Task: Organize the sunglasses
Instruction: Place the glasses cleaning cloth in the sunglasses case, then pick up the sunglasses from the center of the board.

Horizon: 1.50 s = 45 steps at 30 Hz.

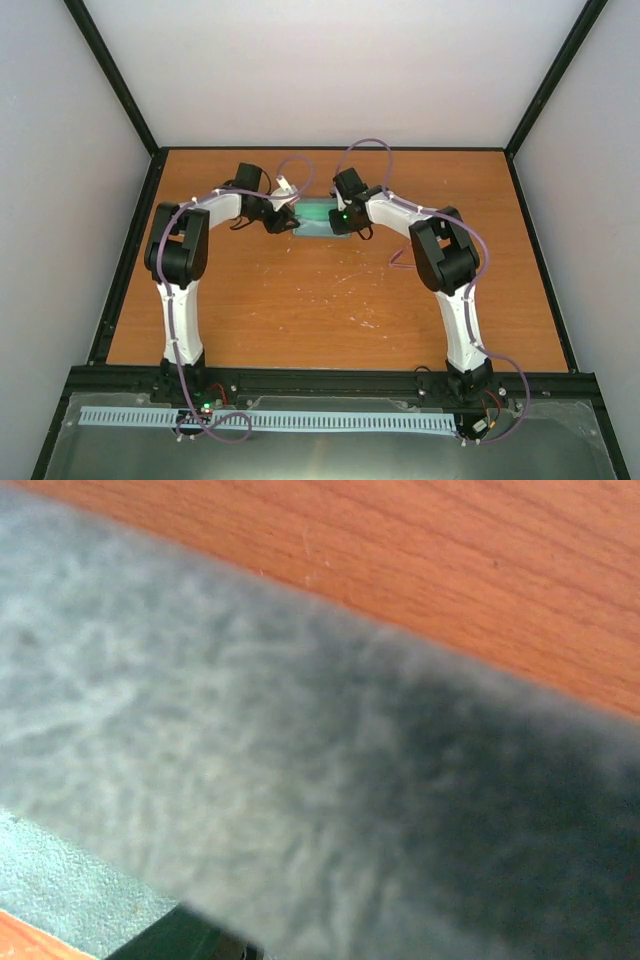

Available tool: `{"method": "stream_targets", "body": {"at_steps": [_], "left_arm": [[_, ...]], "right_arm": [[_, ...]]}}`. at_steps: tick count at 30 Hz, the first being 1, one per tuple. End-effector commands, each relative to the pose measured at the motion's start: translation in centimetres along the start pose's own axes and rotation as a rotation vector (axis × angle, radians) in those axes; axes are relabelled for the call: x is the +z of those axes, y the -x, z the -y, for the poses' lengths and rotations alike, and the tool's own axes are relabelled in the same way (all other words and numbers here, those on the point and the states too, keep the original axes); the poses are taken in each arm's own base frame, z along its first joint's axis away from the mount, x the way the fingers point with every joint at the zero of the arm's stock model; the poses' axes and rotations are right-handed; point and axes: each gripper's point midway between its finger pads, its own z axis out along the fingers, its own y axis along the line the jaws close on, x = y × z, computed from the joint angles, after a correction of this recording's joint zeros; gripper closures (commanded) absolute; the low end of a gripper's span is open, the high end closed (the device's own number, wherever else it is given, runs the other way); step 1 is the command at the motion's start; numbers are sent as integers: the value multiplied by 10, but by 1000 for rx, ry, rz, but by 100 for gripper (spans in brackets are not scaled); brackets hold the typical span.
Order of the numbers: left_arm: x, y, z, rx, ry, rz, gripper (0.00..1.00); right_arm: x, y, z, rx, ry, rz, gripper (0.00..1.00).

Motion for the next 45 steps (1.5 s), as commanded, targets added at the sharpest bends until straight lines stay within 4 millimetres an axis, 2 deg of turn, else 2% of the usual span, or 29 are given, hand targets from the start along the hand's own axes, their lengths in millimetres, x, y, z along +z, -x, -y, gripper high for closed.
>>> {"method": "stream_targets", "body": {"at_steps": [1, 5, 12, 19, 23, 25, 28, 30, 33, 36, 40, 41, 43, 45], "left_arm": [[-16, 20, 2, 27, 33, 43, 53], [-21, 21, 5, 23, 38, 49, 47], [-26, 20, 14, 22, 35, 52, 46], [-29, 18, 20, 21, 39, 53, 47], [-36, 27, 19, 35, 54, 69, 47], [-41, 33, 20, 46, 59, 82, 48], [-50, 45, 22, 68, 60, 101, 48], [-54, 51, 20, 87, 72, 107, 48], [-58, 58, 17, 113, 88, 112, 48], [-59, 66, 14, 138, 98, 117, 48], [-60, 77, 9, 167, 109, 129, 48], [-60, 79, 8, 171, 110, 131, 48], [-60, 81, 7, 176, 110, 135, 48], [-59, 81, 6, 185, 112, 135, 48]], "right_arm": [[-24, 9, 7, 18, -32, 51, 70], [-33, 11, 7, 26, -37, 76, 65], [-49, 20, 8, 48, -49, 129, 59], [-59, 17, 16, 65, -92, 139, 53], [-80, 18, 25, 93, -148, 174, 54], [-96, 16, 33, 118, -187, 191, 59], [-125, 3, 56, 209, -247, 206, 72], [-146, -13, 76, 295, -282, 211, 71], [-172, -50, 111, 458, -339, 189, 68], [-188, -94, 138, 611, -373, 142, 68], [-188, -142, 157, 748, -366, 46, 65], [-187, -145, 158, 763, -349, 48, 66], [-180, -143, 151, 773, -287, 53, 75], [-170, -139, 143, 787, -226, 31, 79]]}}
